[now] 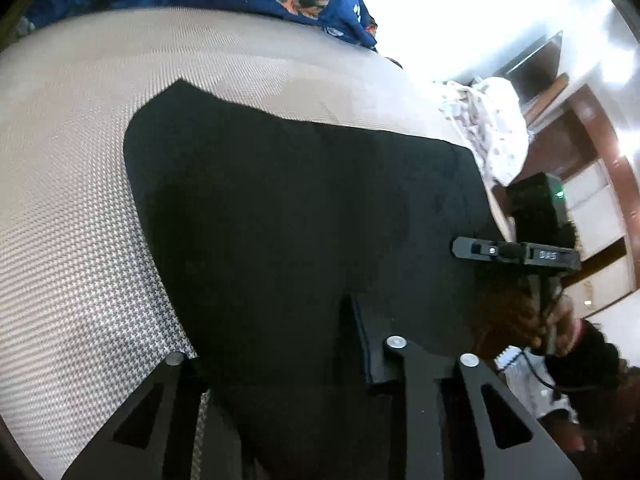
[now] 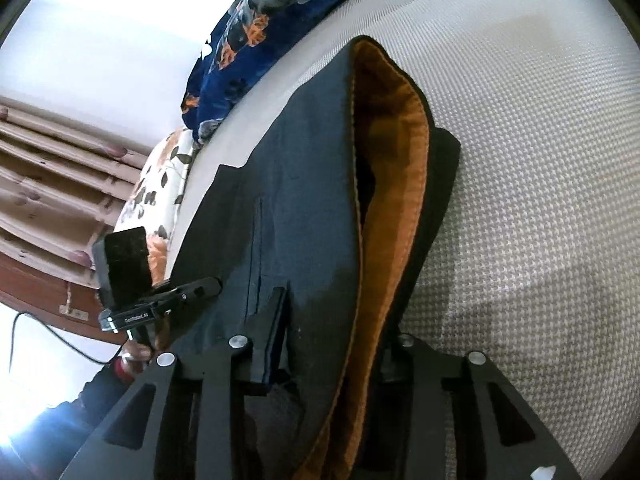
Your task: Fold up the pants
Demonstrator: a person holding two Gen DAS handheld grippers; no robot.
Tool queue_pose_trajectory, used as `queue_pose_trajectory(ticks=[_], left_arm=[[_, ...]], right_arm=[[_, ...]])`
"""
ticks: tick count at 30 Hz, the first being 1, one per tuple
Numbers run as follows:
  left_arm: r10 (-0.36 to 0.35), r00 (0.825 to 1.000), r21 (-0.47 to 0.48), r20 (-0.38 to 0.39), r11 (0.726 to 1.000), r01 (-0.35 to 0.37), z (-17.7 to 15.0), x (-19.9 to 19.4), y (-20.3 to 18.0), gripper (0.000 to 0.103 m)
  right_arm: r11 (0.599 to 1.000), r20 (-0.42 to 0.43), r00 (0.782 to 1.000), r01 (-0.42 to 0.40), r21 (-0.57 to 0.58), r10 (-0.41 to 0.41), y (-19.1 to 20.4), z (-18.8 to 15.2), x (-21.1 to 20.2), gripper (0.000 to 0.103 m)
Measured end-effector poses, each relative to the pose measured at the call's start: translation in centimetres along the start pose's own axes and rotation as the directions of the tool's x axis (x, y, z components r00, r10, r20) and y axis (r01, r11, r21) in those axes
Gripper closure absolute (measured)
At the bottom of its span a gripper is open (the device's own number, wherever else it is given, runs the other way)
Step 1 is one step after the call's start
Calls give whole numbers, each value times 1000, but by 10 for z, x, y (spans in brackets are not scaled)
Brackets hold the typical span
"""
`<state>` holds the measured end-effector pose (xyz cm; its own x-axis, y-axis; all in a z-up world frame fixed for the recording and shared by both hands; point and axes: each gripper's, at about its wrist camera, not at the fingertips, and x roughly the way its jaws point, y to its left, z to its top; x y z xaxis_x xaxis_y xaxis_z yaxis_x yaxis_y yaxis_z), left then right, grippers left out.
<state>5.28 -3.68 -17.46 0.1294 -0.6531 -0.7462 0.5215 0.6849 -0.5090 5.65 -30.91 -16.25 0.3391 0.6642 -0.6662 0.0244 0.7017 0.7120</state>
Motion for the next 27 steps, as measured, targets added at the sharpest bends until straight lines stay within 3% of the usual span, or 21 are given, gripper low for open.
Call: queue_pose_trajectory(ticks=[3, 5, 13, 27], left_arm=[[166, 984, 152, 69, 973, -175, -7, -7, -33, 82], [215, 972, 189, 99, 955, -230, -10, -13, -45, 82], [272, 954, 171, 125, 941, -291, -24, -38, -31, 82], [389, 893, 150, 227, 892, -427, -24, -75, -11, 82]], right_arm=[[1000, 23, 999, -25, 16, 25, 4, -2, -2, 75], [999, 47, 998, -48, 9, 47, 10, -5, -6, 75], [995, 60, 994, -95, -12, 95, 37, -12, 7, 76], [991, 76, 991, -99, -91, 106, 88, 1, 28, 76]])
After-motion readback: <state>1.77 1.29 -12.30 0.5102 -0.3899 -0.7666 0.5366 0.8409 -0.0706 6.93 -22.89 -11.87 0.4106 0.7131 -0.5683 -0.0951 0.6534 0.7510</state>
